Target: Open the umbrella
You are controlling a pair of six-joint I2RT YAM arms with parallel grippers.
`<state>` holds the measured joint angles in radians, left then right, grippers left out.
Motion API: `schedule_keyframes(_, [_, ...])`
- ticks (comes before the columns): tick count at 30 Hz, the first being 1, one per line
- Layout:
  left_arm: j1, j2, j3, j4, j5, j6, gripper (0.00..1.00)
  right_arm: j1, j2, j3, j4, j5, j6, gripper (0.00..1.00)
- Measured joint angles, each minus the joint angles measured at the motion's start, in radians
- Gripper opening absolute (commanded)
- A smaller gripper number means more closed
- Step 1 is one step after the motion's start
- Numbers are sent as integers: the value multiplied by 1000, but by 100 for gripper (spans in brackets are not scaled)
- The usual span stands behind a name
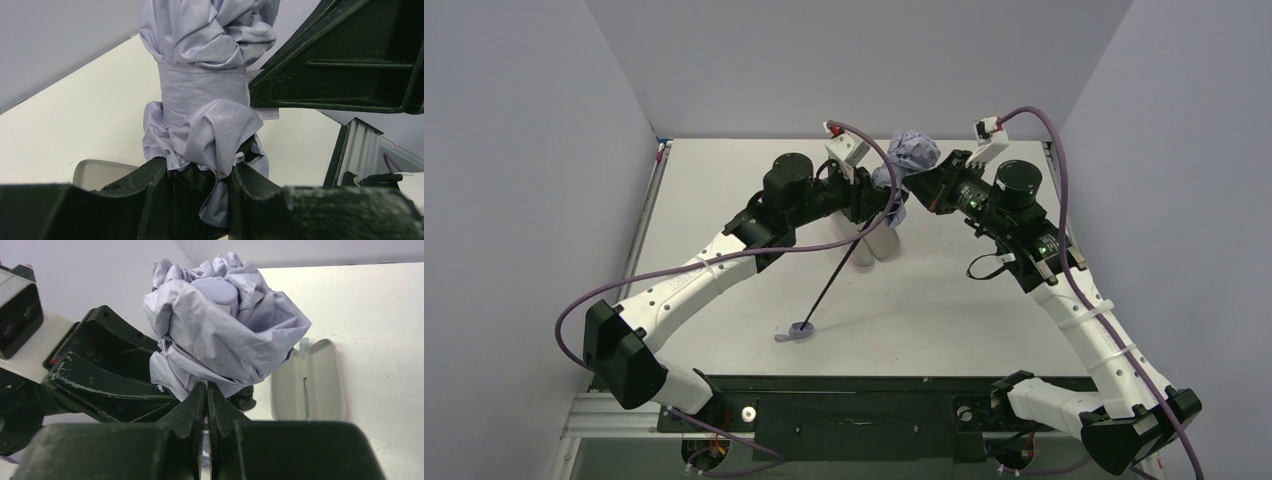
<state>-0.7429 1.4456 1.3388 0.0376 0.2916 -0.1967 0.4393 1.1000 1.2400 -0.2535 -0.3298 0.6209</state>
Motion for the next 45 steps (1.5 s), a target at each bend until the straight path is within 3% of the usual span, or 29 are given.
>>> schedule_keyframes(11, [-3, -16, -11, -10, 30, -9, 0, -11, -3, -5, -148, 160, -225, 0])
schedule_keyframes(17, [-6, -27, -11, -10, 68, -26, 0, -13, -5, -21, -151, 166, -274, 0])
schedule_keyframes(18, [-6, -27, -12, -9, 71, -28, 0, -13, -7, -26, -151, 164, -276, 4])
schedule_keyframes(19, [-5, -27, -15, -8, 73, -29, 0, -15, -10, -31, -150, 158, -277, 18])
schedule_keyframes(21, [-2, -28, -20, -6, 78, -33, 0, -25, -14, -37, -150, 140, -274, 37])
schedule_keyframes(26, [41, -28, -21, 13, 81, -63, 0, -149, -45, -64, -147, 41, -248, 62])
schedule_keyframes(30, [87, -28, -21, 31, 85, -111, 0, -221, -75, -86, -148, -16, -237, 66])
schedule_keyframes(36, [101, -28, -21, 54, 118, -135, 0, -227, -96, -95, -124, -118, -222, 67])
schedule_keyframes(39, [85, -29, -21, 45, 130, -28, 0, -229, -96, -89, -120, -143, -233, 67])
schedule_keyframes(45, [-37, -69, -48, -37, 14, 552, 0, -288, -109, -49, -147, -148, -278, 67])
